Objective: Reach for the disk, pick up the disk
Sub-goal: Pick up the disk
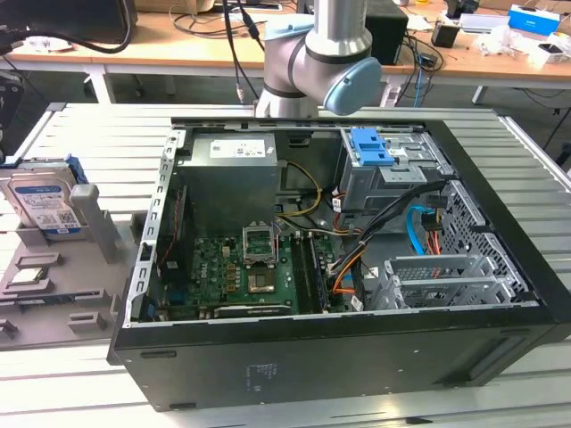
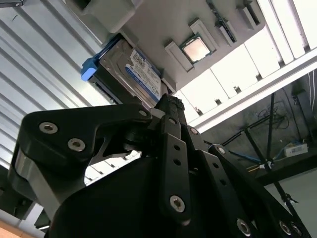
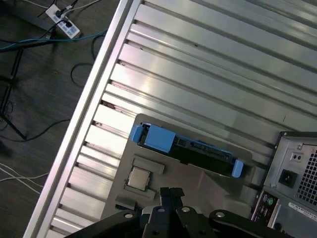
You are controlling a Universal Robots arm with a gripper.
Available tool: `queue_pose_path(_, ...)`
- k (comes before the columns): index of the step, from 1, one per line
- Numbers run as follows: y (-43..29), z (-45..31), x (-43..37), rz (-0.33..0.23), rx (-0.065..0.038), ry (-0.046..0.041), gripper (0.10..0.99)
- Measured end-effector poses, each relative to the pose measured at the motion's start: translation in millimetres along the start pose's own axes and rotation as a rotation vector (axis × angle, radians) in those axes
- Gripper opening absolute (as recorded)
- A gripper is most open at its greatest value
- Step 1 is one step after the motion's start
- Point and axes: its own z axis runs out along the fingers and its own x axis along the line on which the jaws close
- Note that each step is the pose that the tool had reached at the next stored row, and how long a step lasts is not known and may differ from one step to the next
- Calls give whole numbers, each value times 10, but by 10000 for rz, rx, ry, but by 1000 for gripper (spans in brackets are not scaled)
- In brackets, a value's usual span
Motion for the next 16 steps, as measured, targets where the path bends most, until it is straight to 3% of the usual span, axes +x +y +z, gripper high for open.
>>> queue_pose_path(16,0,0,0,-1761,1,67,106)
